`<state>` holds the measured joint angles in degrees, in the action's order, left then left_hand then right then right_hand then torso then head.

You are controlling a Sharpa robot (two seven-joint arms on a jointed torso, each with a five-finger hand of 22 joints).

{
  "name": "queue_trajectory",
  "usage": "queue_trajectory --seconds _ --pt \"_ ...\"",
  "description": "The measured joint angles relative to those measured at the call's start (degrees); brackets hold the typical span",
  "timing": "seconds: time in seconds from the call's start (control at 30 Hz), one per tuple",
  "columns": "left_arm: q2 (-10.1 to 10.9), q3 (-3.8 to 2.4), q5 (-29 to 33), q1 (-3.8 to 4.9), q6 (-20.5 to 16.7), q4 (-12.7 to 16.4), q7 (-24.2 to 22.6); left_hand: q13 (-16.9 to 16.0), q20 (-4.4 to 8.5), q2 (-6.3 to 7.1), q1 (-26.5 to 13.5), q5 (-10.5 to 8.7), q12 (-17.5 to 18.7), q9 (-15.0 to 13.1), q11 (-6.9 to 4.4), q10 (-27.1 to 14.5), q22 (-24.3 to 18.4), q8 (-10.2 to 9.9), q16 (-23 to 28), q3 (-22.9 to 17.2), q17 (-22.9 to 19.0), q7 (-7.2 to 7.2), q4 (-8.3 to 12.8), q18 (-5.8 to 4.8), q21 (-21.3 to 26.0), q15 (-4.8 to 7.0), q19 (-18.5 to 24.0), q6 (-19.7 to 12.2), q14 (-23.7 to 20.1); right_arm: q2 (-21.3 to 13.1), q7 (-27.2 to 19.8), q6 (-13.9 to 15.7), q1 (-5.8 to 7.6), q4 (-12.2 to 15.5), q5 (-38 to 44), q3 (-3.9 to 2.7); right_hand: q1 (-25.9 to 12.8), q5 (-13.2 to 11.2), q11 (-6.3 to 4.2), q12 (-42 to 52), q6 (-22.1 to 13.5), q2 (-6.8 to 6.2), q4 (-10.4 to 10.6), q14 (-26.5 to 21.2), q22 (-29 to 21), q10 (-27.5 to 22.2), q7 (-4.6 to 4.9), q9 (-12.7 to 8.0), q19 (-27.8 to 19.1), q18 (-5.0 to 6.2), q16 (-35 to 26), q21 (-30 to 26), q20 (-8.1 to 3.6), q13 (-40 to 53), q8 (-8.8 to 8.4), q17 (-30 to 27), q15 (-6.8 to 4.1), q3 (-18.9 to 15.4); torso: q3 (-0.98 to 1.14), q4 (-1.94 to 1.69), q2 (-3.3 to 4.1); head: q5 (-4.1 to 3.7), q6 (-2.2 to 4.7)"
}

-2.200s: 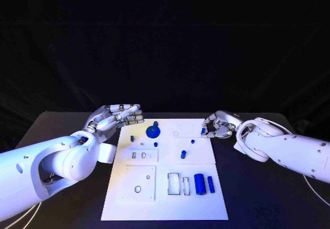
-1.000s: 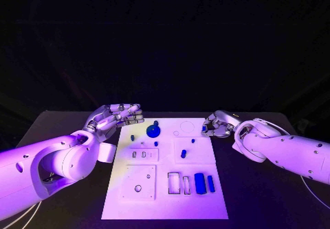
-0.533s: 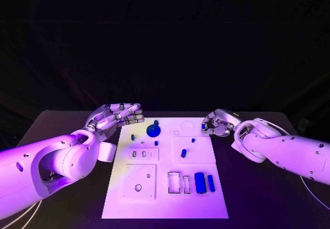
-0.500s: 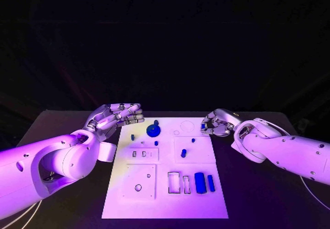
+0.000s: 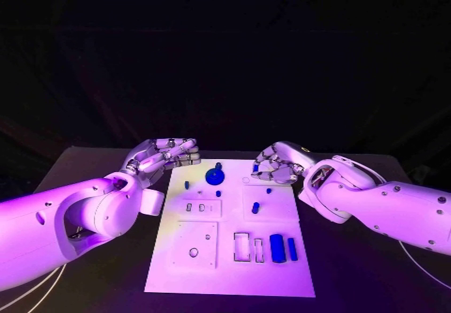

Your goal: Assemble the parts on the task board

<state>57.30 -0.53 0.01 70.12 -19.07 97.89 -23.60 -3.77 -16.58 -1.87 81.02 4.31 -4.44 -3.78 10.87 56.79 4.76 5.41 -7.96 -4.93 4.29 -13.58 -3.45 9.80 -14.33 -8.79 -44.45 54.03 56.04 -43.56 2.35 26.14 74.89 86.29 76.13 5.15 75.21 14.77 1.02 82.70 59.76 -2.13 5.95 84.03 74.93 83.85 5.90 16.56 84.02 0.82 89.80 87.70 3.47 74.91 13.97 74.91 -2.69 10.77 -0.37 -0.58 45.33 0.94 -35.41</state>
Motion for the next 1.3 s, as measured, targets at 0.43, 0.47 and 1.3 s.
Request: queue_trajectory --seconds 0.43,0.47,1.3 --pt "-1.39 0.09 0.00 0.00 0.16 -2.13 0.02 0.00 0.00 0.00 0.00 0.00 0.00 0.00 0.00 0.00 0.00 0.00 0.00 0.00 0.00 0.00 0.00 0.00 0.00 0.00 0.00 0.00 0.00 10.07 3.28 -0.95 -0.91 -0.90 4.92 0.93 -0.07 0.66 0.00 0.21 -0.19 -0.08 0.00 0.00 -0.01 0.00 -0.19 0.03 0.00 0.00 0.00 0.00 0.00 0.00 0.42 0.00 0.00 0.00 -0.31 -0.58 -0.59 4.76 -2.05" --pt "-1.44 0.09 0.00 0.00 0.17 -2.16 0.02 0.00 0.00 0.00 0.00 0.00 0.00 0.00 0.00 0.00 0.00 0.00 0.00 0.00 0.00 0.00 0.00 0.00 0.00 0.00 0.00 0.00 0.00 10.68 3.49 -1.12 -1.13 -1.11 5.33 1.02 -0.07 0.66 0.00 0.21 -0.20 -0.08 0.00 0.00 -0.01 0.00 -0.19 0.04 0.00 0.00 0.00 0.00 0.00 0.00 0.42 0.00 0.00 0.00 -0.32 -0.58 -0.59 5.00 -2.20" --pt "-1.79 0.10 0.00 0.00 0.27 -1.62 -0.01 0.00 0.00 0.00 0.00 0.00 0.00 0.00 0.00 0.00 -0.04 0.00 0.00 0.00 0.01 0.00 0.00 0.00 0.00 0.00 0.00 0.00 0.00 16.15 8.27 -5.76 -4.91 -3.98 15.06 2.04 -0.44 0.98 0.01 0.20 -0.19 -0.46 0.15 0.00 -0.03 0.00 -0.20 0.43 0.00 0.00 0.00 -0.01 0.01 -0.01 0.34 -0.01 0.01 0.15 -0.26 -0.52 -0.61 6.47 -3.76"
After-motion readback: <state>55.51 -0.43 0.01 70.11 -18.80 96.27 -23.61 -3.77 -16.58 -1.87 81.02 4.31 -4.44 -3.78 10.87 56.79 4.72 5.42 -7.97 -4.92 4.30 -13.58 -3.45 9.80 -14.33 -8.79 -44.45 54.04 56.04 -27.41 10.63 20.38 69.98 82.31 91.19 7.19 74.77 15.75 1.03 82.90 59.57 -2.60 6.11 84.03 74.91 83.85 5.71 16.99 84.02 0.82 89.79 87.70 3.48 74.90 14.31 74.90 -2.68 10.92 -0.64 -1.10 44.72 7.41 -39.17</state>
